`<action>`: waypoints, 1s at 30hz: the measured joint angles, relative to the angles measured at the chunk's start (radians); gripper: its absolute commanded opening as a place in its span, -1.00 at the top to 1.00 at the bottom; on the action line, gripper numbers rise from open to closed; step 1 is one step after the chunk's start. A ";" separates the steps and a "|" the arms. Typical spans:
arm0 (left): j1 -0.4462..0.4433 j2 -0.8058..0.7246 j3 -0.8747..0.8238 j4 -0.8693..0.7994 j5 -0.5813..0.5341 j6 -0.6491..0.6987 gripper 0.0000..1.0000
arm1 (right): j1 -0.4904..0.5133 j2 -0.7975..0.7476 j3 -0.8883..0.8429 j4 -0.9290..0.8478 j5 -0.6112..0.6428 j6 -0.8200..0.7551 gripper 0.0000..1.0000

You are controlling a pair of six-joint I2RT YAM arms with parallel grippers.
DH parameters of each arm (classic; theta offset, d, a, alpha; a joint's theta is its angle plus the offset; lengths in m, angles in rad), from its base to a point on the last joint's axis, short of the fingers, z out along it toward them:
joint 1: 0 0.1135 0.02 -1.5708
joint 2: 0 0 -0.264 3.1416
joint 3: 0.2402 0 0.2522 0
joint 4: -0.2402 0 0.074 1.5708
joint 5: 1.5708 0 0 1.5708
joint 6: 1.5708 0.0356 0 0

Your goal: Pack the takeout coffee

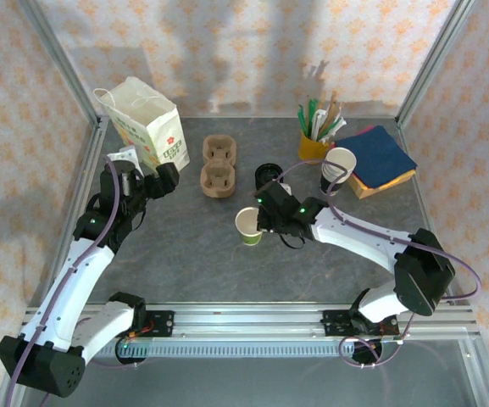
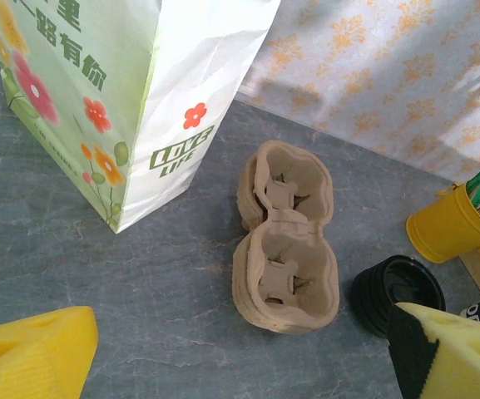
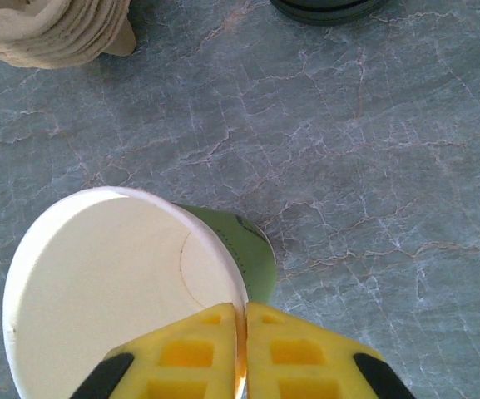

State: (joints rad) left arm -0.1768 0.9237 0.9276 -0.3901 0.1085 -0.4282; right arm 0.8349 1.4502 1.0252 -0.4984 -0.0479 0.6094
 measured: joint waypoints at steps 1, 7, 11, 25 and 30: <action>0.000 0.000 0.006 -0.003 0.000 0.002 -0.84 | 0.000 0.000 -0.001 0.002 0.000 0.000 0.74; 0.000 0.000 0.044 -0.007 -0.004 0.010 -0.84 | 0.000 0.000 -0.004 0.002 -0.005 -0.002 0.36; 0.000 0.000 0.053 -0.014 -0.004 0.010 -0.84 | 0.000 0.000 0.023 -0.031 -0.011 -0.017 0.23; 0.000 -0.017 0.054 -0.025 -0.004 0.011 -0.85 | -0.158 -0.005 0.297 -0.137 0.087 -0.109 -0.06; 0.000 -0.017 0.054 -0.025 -0.004 0.011 -0.86 | -0.248 0.083 0.341 -0.126 0.089 -0.124 -0.06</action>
State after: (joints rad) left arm -0.1768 0.9070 0.9813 -0.4152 0.1047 -0.4175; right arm 0.5873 1.5333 1.3659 -0.6239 0.0414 0.4854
